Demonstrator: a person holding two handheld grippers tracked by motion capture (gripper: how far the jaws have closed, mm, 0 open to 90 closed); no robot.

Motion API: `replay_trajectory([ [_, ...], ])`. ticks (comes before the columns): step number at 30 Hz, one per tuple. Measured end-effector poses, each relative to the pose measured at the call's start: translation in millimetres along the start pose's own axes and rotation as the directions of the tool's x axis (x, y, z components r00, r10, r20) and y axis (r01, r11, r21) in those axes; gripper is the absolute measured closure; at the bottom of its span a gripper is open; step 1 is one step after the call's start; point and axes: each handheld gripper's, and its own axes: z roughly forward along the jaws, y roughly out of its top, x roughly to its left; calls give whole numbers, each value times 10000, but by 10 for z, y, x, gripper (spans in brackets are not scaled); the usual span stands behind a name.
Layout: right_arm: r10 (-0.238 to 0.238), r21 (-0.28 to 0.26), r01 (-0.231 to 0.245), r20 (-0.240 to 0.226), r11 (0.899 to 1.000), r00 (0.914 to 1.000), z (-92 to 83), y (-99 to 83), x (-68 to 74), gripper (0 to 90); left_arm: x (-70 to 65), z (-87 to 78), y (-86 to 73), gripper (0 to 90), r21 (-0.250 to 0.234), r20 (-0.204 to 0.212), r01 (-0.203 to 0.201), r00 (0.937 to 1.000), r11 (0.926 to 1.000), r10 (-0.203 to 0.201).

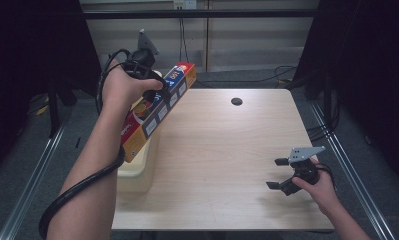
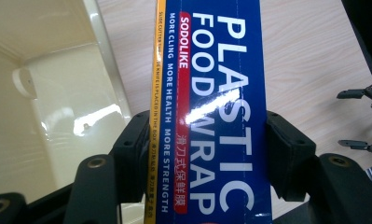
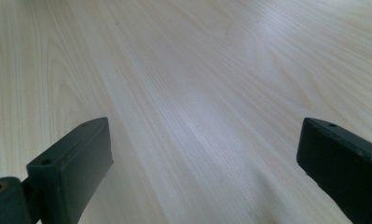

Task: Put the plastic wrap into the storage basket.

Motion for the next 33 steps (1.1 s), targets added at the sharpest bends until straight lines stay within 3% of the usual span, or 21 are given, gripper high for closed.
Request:
replay_trajectory([
  [20, -18, 24, 19, -49, 10000, 10000, 10, 2, 3, 30, 231, -118, -91, 412, -68, -317, 653, 9974, 9978, -654],
  [23, -10, 40, 10, -39, 10000, 10000, 19, 1, 9, 30, 277, -145, -114, 412, -191, -411, 914, 9949, 9956, -921],
  [33, 14, 54, -13, -74, 10000, 10000, 29, 11, 11, 30, 358, -212, -164, 411, -305, -557, 1222, 9907, 9920, -1238],
])
